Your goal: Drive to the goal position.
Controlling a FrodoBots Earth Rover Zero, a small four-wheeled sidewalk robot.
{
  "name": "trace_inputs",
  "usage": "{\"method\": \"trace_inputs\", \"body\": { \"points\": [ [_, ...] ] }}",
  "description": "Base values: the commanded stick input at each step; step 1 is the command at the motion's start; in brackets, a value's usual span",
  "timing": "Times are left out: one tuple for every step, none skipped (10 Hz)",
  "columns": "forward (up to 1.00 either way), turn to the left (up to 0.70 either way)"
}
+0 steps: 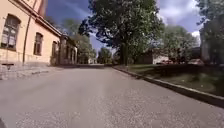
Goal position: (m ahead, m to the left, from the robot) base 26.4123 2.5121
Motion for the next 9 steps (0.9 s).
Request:
{"method": "trace_inputs", "body": {
  "points": [
    [0.7,0.06],
    [0.7,0.06],
    [0.7,0.06],
    [0.7,0.06],
    [0.7,0.06],
    [0.7,0.06],
    [0.7,0.06],
    [0.7,0.06],
    [0.7,0.06]
  ]
}}
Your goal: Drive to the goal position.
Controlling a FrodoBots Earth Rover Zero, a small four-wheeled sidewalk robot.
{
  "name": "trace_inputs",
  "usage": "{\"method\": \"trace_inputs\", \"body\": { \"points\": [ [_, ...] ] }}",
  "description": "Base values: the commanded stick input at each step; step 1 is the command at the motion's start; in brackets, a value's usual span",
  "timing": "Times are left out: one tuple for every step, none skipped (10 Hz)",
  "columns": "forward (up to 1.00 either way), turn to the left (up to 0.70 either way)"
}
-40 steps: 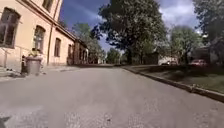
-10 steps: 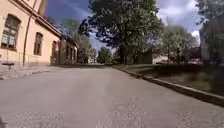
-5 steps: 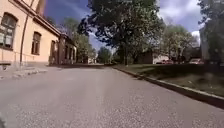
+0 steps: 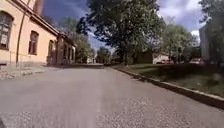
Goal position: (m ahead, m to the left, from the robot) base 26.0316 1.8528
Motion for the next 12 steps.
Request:
{"method": "trace_inputs", "body": {
  "points": [
    [0.7,0.06],
    [0.7,0.06],
    [0.7,0.06],
    [0.7,0.06],
    [0.7,0.06],
    [0.7,0.06],
    [0.7,0.06],
    [0.7,0.06],
    [0.7,0.06],
    [0.7,0.06],
    [0.7,0.06],
    [0.7,0.06]
  ]
}}
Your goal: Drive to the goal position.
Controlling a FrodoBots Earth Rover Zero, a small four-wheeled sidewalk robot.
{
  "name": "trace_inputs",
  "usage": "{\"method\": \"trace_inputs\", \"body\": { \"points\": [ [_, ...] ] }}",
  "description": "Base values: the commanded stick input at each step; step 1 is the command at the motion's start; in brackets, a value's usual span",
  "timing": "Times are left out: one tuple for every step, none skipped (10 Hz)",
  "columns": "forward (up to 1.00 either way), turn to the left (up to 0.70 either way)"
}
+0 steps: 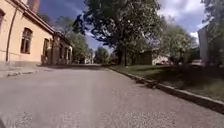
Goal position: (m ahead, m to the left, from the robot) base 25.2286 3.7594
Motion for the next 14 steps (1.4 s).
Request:
{"method": "trace_inputs", "body": {
  "points": [
    [0.7,0.06],
    [0.7,0.06],
    [0.7,0.06],
    [0.7,0.06],
    [0.7,0.06],
    [0.7,0.06],
    [0.7,0.06],
    [0.7,0.06],
    [0.7,0.06],
    [0.7,0.06],
    [0.7,0.06],
    [0.7,0.06],
    [0.7,0.06],
    [0.7,0.06]
  ]
}}
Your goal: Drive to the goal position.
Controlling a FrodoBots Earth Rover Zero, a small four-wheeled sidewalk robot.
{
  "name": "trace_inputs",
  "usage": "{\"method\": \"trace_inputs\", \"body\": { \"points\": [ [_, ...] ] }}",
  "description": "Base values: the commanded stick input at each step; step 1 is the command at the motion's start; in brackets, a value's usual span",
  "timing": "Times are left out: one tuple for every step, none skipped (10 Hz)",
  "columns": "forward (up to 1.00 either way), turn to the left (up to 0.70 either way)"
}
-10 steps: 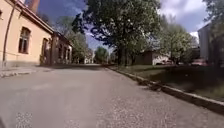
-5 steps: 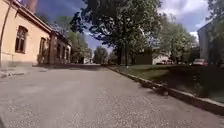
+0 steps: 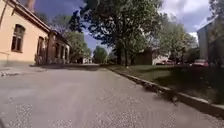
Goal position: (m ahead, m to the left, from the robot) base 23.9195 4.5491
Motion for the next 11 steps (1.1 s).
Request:
{"method": "trace_inputs", "body": {
  "points": [
    [0.7,0.06],
    [0.7,0.06],
    [0.7,0.06],
    [0.7,0.06],
    [0.7,0.06],
    [0.7,0.06],
    [0.7,0.06],
    [0.7,0.06],
    [0.7,0.06],
    [0.7,0.06],
    [0.7,0.06]
  ]
}}
